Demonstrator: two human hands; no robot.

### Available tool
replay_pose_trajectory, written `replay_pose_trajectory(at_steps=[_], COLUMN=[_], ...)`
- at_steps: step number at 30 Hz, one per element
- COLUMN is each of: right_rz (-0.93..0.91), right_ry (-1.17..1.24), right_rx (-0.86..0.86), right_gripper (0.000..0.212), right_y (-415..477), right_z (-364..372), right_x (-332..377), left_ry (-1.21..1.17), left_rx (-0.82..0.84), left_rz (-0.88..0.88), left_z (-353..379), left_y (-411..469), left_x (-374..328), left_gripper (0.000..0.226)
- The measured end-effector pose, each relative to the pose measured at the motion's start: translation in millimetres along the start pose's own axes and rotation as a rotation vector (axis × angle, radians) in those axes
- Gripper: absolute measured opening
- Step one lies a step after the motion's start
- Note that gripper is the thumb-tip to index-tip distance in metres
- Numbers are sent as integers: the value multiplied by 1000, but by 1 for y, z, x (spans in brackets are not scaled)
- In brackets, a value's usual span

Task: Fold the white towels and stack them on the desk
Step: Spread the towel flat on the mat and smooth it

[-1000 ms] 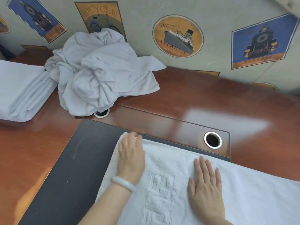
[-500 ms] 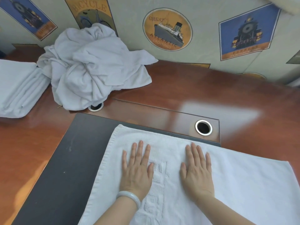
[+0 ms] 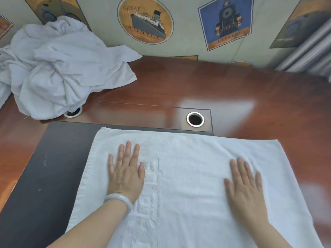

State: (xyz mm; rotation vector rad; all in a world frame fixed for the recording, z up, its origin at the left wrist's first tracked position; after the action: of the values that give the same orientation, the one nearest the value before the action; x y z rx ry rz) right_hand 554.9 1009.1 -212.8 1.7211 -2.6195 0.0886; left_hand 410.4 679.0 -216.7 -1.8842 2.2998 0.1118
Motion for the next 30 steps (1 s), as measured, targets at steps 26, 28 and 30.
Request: replay_pose_trajectory(at_steps=[26,28,30], right_rz=[198,202,211], right_ry=[44,70,88], right_rx=[166,186,253], right_gripper=[69,72,69], right_y=[-69,-43,-19], right_z=[4,2,-3], right_x=[-51,-48,-47], left_ry=[81,52,48], left_rx=[285,271,376], left_rz=[113,84,57], left_z=[3,3,-2], left_y=[-82,-54,-30], left_x=[-35,-37,-41], left_gripper=[71,67,64])
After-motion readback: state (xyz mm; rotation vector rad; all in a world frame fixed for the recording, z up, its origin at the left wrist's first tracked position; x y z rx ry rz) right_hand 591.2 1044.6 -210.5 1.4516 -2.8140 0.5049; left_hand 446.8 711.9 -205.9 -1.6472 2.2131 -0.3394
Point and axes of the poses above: each hand's wrist, its own y-axis towards the middle knuckle, its own z-axis out of the palm, x = y × z, the point moved 4 cm from there along y, towards the middle knuckle, and after that the axes turned 4 degrees about -y, right-handed, at the moved point
